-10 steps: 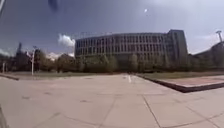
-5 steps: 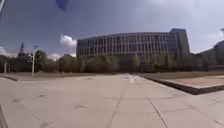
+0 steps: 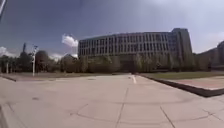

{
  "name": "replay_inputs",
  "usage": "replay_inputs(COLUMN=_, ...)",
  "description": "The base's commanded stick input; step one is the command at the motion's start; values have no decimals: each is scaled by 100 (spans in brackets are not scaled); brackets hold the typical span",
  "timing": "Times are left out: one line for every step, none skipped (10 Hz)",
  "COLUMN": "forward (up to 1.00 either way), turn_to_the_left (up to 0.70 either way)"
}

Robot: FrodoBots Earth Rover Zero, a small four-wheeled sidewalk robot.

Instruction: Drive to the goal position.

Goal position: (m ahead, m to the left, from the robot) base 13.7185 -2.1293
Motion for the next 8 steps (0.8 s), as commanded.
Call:
replay_inputs(forward=70, turn_to_the_left=-3)
replay_inputs(forward=70, turn_to_the_left=-3)
replay_inputs(forward=70, turn_to_the_left=-3)
replay_inputs(forward=70, turn_to_the_left=-3)
replay_inputs(forward=70, turn_to_the_left=-4)
replay_inputs(forward=70, turn_to_the_left=-4)
replay_inputs(forward=70, turn_to_the_left=-3)
replay_inputs(forward=70, turn_to_the_left=-4)
